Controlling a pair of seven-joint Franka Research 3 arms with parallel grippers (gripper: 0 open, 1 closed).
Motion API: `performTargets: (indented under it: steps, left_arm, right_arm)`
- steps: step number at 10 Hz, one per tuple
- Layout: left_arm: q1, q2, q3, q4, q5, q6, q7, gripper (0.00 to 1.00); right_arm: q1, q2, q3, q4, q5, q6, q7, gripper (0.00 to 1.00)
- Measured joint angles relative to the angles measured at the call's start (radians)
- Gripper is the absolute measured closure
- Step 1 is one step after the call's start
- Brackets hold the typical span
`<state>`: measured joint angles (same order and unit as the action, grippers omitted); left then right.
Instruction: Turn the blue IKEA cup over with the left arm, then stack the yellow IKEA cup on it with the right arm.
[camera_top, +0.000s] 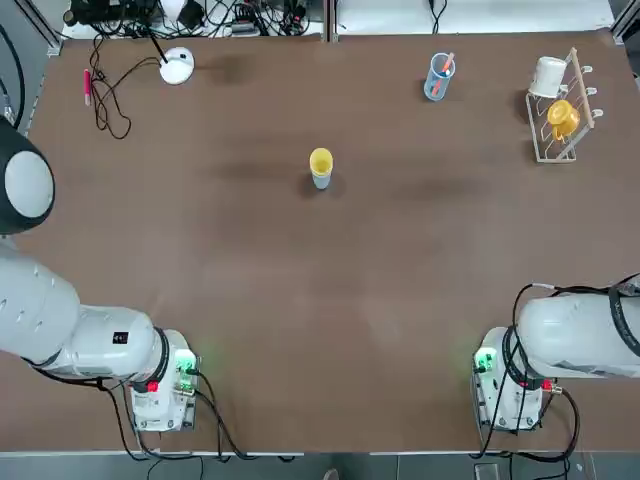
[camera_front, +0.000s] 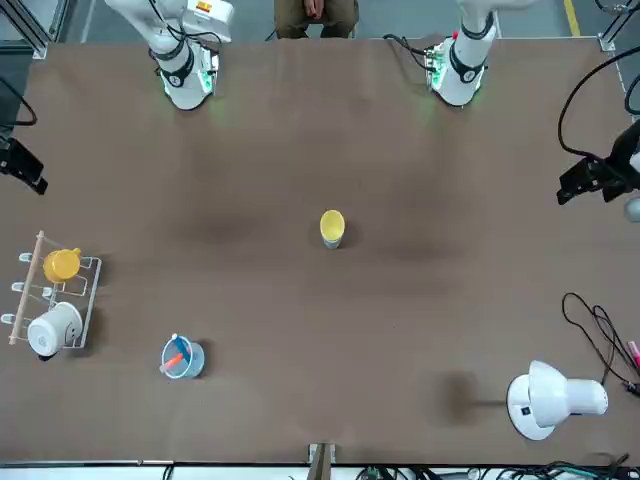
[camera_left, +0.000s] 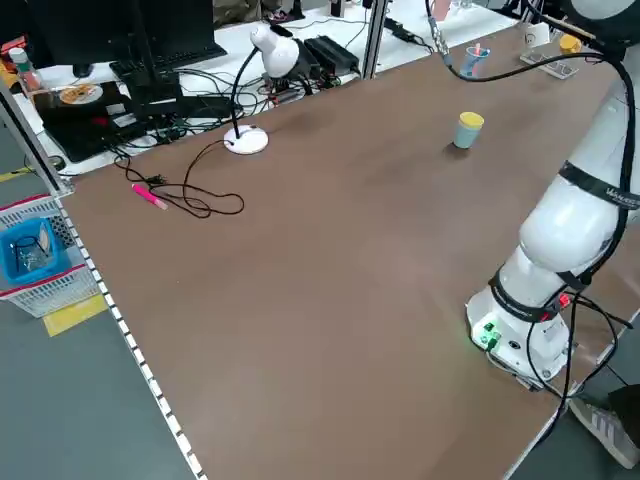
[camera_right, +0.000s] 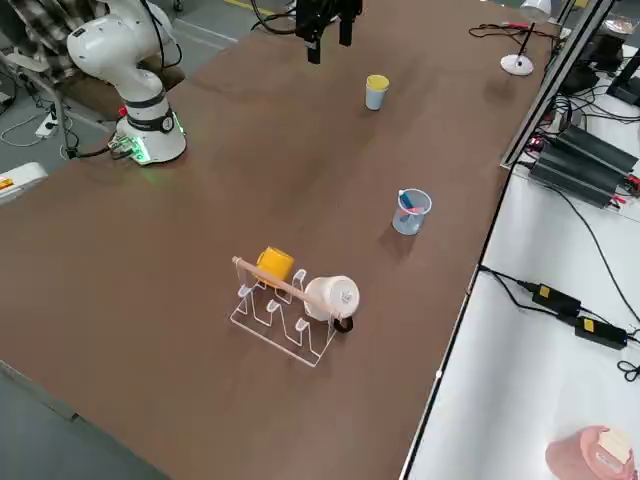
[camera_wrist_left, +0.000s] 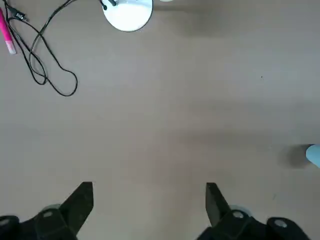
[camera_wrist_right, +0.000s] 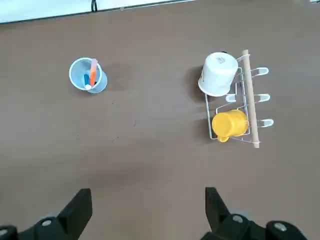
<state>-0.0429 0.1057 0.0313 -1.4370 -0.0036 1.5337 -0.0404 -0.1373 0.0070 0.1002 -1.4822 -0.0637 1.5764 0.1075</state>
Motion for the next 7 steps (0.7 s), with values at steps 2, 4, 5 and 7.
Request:
performTargets:
  steps: [2,4,5,7]
  left_arm:
    - [0.0,0.0,0.0,0.0,0.0,0.0,0.0,0.01]
    - [0.0,0.0,0.0,0.0,0.0,0.0,0.0,0.01]
    - [0.0,0.0,0.0,0.0,0.0,0.0,0.0,0.01]
    - [0.0,0.0,0.0,0.0,0.0,0.0,0.0,0.01]
  right_arm:
    - [0.007,0.003,0.0,-0.029,0.005,-0.001,0.003,0.0]
    - [0.013,0.004,0.011,-0.058,0.02,0.004,0.005,0.0]
    - [0.017,0.005,0.018,-0.064,0.022,0.008,0.006,0.0]
    - [0.019,0.005,0.027,-0.066,0.023,0.009,0.008,0.0]
